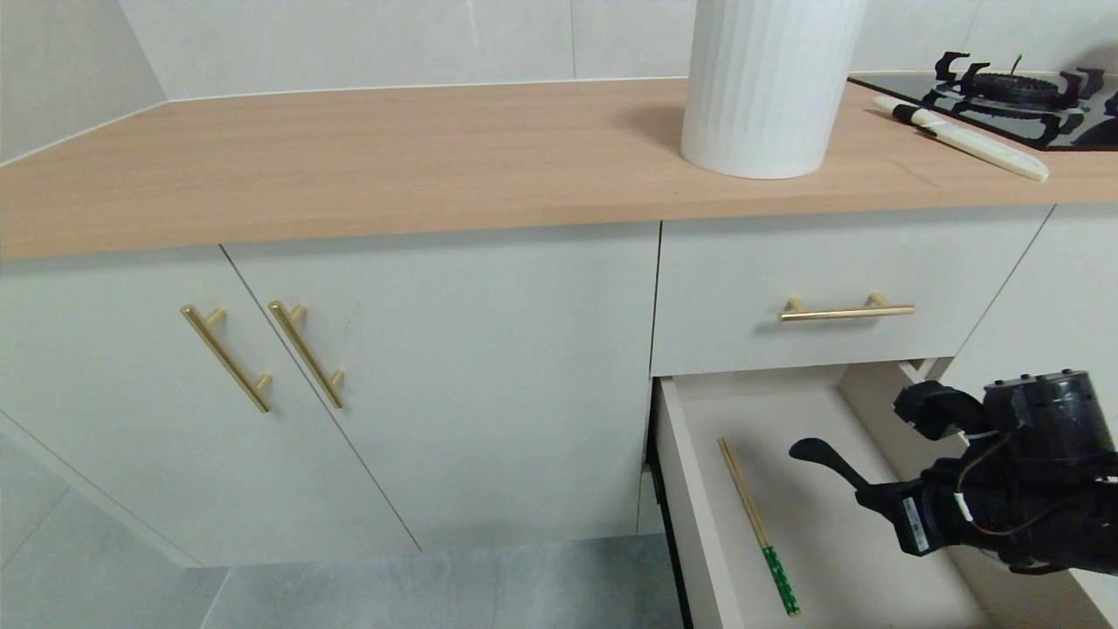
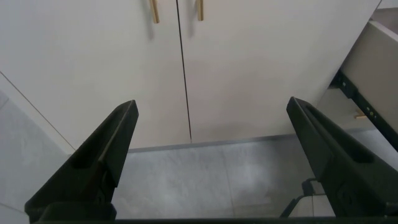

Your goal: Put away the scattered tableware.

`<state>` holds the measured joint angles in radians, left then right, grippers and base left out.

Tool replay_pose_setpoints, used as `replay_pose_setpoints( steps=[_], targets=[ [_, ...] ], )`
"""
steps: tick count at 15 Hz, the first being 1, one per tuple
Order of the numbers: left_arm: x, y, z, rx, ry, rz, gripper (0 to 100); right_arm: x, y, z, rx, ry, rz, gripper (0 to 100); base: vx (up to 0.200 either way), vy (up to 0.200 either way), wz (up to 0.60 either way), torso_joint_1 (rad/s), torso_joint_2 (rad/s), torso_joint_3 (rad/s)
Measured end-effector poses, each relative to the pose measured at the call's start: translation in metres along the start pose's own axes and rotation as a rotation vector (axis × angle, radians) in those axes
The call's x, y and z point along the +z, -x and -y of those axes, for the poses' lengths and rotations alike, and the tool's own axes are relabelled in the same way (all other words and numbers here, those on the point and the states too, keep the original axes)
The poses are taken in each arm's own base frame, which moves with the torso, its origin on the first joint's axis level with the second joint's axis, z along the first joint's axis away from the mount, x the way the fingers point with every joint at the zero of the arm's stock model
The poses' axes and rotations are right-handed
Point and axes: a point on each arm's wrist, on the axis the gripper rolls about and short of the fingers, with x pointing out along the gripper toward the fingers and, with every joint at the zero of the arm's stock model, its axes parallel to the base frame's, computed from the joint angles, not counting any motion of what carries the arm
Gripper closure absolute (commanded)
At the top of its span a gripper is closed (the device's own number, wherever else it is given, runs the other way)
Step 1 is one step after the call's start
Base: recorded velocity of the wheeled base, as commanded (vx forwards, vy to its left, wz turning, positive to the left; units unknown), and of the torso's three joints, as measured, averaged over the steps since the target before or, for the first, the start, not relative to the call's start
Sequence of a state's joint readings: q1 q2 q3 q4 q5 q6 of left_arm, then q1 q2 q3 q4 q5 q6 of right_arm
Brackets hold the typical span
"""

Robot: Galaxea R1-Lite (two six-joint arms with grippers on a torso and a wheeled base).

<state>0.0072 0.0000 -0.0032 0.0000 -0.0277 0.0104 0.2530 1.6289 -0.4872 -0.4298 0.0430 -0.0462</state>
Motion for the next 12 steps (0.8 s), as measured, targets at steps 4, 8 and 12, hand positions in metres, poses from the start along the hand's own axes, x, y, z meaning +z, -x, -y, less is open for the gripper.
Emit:
replay_pose_setpoints(
  steps=[4, 8, 12],
  targets=[
    [0.000, 0.000, 0.000, 0.000, 0.000, 0.000, 0, -0.010, -0.039, 0.001, -0.028, -0.029, -0.050, 100, 0.000, 0.000, 0.00, 0.000, 0.00, 0.000],
    [0.000, 0.000, 0.000, 0.000, 0.000, 0.000, 0, -0.022, -0.069, 0.003, -0.070, -0.059, -0.067, 100, 0.000, 0.000, 0.00, 0.000, 0.00, 0.000],
    [0.000, 0.000, 0.000, 0.000, 0.000, 0.000, 0, -0.039, -0.091, 0.006, -0.094, -0.067, -0.123, 100, 0.000, 0.000, 0.00, 0.000, 0.00, 0.000]
  ],
)
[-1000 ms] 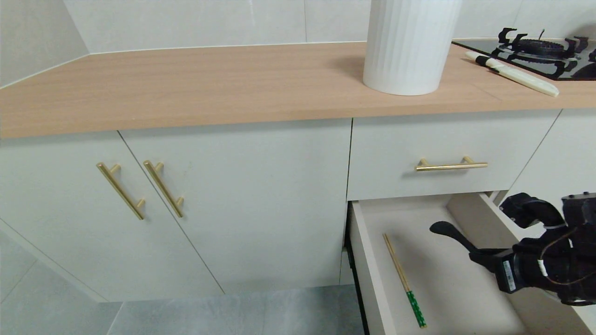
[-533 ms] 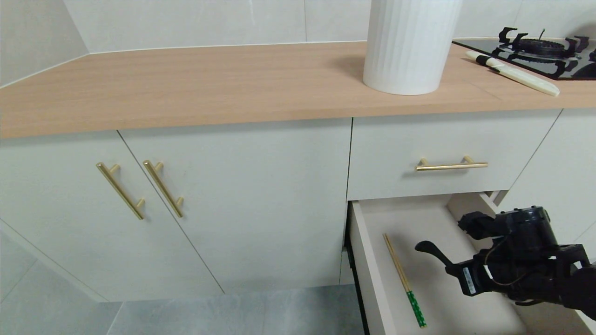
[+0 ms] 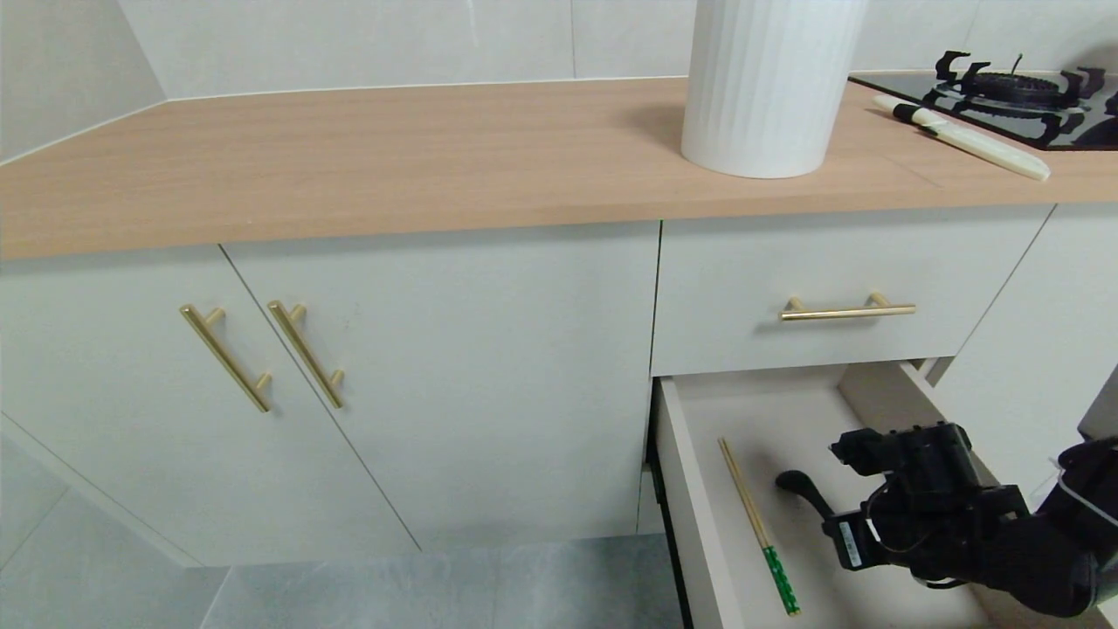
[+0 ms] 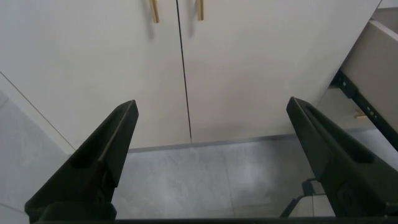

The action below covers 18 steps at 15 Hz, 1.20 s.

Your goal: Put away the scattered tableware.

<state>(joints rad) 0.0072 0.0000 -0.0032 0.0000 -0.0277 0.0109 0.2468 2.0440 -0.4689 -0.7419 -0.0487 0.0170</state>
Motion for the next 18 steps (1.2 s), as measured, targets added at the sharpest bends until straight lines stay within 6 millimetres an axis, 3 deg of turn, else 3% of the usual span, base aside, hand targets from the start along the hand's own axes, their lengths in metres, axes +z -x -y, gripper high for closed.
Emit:
replay_pose_setpoints(
  steps=[9, 10, 18],
  targets=[
    [0.000, 0.000, 0.000, 0.000, 0.000, 0.000, 0, -0.009, -0.013, 0.002, -0.007, -0.006, -0.014, 100, 0.000, 0.000, 0.00, 0.000, 0.00, 0.000],
    [0.000, 0.000, 0.000, 0.000, 0.000, 0.000, 0, -0.009, -0.014, 0.002, -0.007, -0.006, -0.014, 0, 0.000, 0.000, 0.00, 0.000, 0.00, 0.000],
    [0.000, 0.000, 0.000, 0.000, 0.000, 0.000, 0, -0.007, -0.012, 0.002, -0.014, -0.009, 0.039, 0, 0.000, 0.000, 0.00, 0.000, 0.00, 0.000]
  ],
)
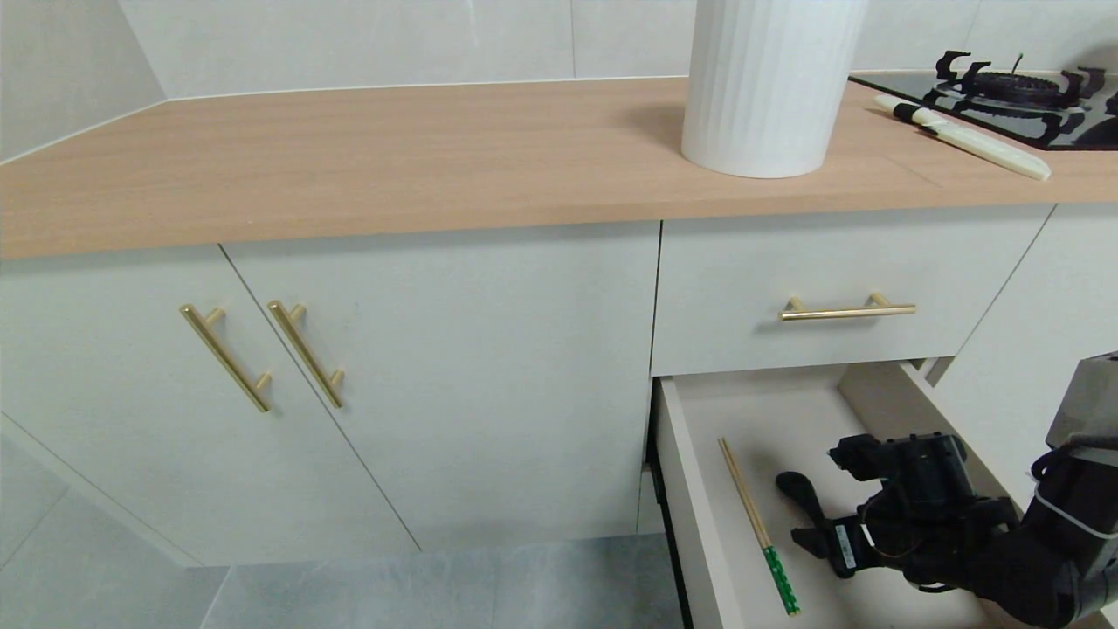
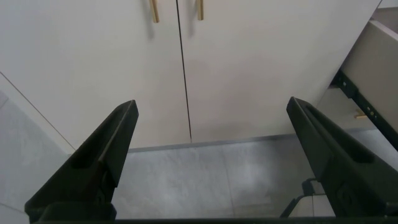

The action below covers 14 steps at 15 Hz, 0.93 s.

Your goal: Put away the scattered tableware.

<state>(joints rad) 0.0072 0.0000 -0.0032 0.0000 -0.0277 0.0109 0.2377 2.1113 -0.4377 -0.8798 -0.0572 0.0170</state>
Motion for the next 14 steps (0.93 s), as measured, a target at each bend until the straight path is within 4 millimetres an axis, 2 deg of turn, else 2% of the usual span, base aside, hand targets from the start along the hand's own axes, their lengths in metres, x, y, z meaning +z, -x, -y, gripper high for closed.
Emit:
replay_pose_setpoints(
  steps=[3, 5, 9, 14],
  targets=[
    [0.000, 0.000, 0.000, 0.000, 0.000, 0.000, 0, 0.003, 0.006, 0.001, -0.015, -0.003, 0.024, 0, 0.000, 0.000, 0.00, 0.000, 0.00, 0.000],
    [0.000, 0.000, 0.000, 0.000, 0.000, 0.000, 0, 0.010, 0.020, 0.003, -0.022, -0.007, 0.066, 0, 0.000, 0.000, 0.00, 0.000, 0.00, 0.000],
    [0.000, 0.000, 0.000, 0.000, 0.000, 0.000, 0, 0.021, 0.075, 0.007, -0.027, -0.013, 0.149, 0, 0.000, 0.000, 0.00, 0.000, 0.00, 0.000],
    [0.000, 0.000, 0.000, 0.000, 0.000, 0.000, 0, 0.011, 0.152, 0.011, -0.024, -0.015, 0.148, 0, 0.000, 0.000, 0.00, 0.000, 0.00, 0.000]
  ],
)
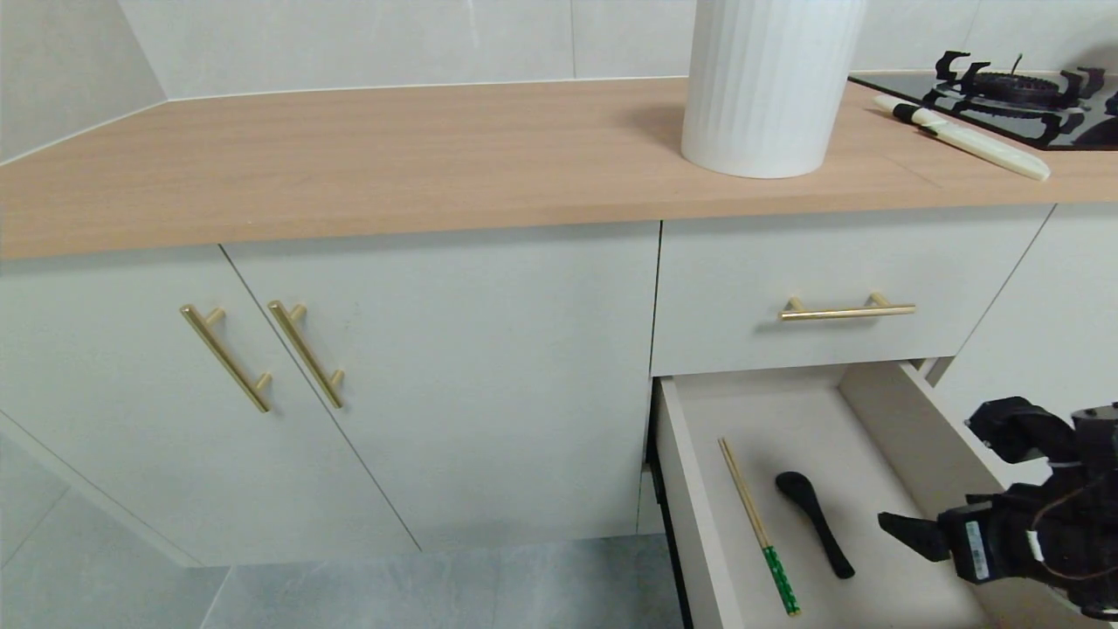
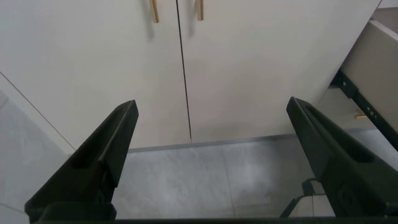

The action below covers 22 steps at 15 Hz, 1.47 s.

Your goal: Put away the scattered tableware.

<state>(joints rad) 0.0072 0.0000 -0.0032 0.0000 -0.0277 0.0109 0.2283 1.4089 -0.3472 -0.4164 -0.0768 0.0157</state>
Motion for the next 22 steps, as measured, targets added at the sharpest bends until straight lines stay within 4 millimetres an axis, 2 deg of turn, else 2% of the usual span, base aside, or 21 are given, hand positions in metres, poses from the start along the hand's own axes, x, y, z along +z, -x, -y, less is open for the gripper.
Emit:
replay_pose_setpoints(
  steps=[3, 6, 10, 16, 22],
  targets=[
    [0.000, 0.000, 0.000, 0.000, 0.000, 0.000, 0, -0.009, 0.038, 0.003, 0.005, 0.002, -0.033, 0, 0.000, 0.000, 0.00, 0.000, 0.00, 0.000],
    [0.000, 0.000, 0.000, 0.000, -0.003, 0.000, 0, -0.010, 0.056, 0.004, 0.014, 0.005, -0.001, 0, 0.000, 0.000, 0.00, 0.000, 0.00, 0.000],
    [0.000, 0.000, 0.000, -0.001, -0.002, 0.000, 0, -0.008, 0.062, 0.004, 0.018, 0.008, 0.030, 0, 0.000, 0.000, 0.00, 0.000, 0.00, 0.000],
    [0.000, 0.000, 0.000, 0.000, -0.001, 0.000, 0, -0.014, 0.064, 0.004, 0.022, 0.034, -0.003, 0, -0.200, 0.000, 0.00, 0.002, 0.00, 0.004],
    [0.000, 0.000, 0.000, 0.000, -0.001, 0.000, 0, -0.026, 0.069, -0.006, 0.093, 0.106, -0.089, 0, 0.000, 0.000, 0.00, 0.000, 0.00, 0.000]
  ],
)
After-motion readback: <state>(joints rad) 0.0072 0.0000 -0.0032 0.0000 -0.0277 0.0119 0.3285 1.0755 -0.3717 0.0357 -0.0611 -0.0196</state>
